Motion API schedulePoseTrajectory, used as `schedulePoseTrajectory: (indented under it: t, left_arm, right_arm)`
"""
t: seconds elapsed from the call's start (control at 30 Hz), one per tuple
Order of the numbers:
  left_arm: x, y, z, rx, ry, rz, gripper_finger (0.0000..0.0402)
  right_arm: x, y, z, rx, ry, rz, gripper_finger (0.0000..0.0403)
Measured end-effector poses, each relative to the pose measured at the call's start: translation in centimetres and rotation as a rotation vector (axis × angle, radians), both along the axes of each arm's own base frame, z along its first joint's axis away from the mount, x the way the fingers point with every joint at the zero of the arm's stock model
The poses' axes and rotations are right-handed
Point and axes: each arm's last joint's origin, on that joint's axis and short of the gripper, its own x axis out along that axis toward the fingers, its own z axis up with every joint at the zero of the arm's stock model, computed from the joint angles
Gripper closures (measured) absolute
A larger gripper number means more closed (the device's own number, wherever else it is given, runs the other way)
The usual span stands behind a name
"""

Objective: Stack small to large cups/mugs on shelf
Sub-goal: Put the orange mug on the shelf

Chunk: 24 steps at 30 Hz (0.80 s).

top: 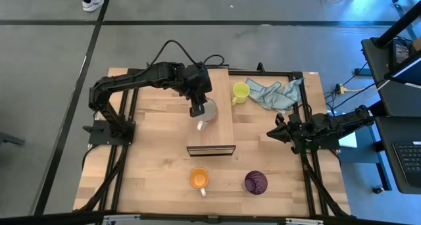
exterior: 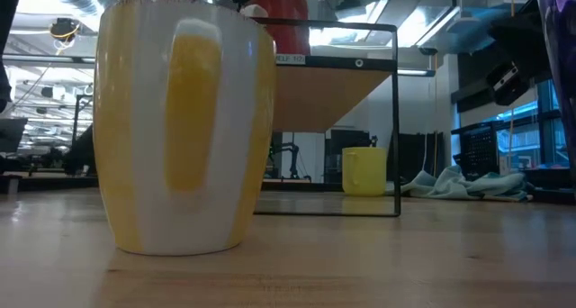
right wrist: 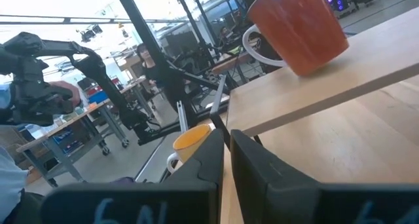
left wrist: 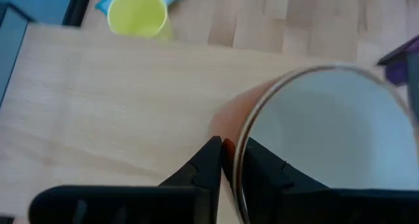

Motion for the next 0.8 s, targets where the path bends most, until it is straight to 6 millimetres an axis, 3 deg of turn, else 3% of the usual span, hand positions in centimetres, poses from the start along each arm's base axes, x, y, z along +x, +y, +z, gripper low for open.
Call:
schedulePoseTrajectory:
  t: [0.8]
  left_arm:
    - [0.26,0.47,0.17,0.034,-0.035,0.018,0.0346]
  right_arm:
    - [0.00,0.00,-0.01,0.027,0.006,0.003,0.0371]
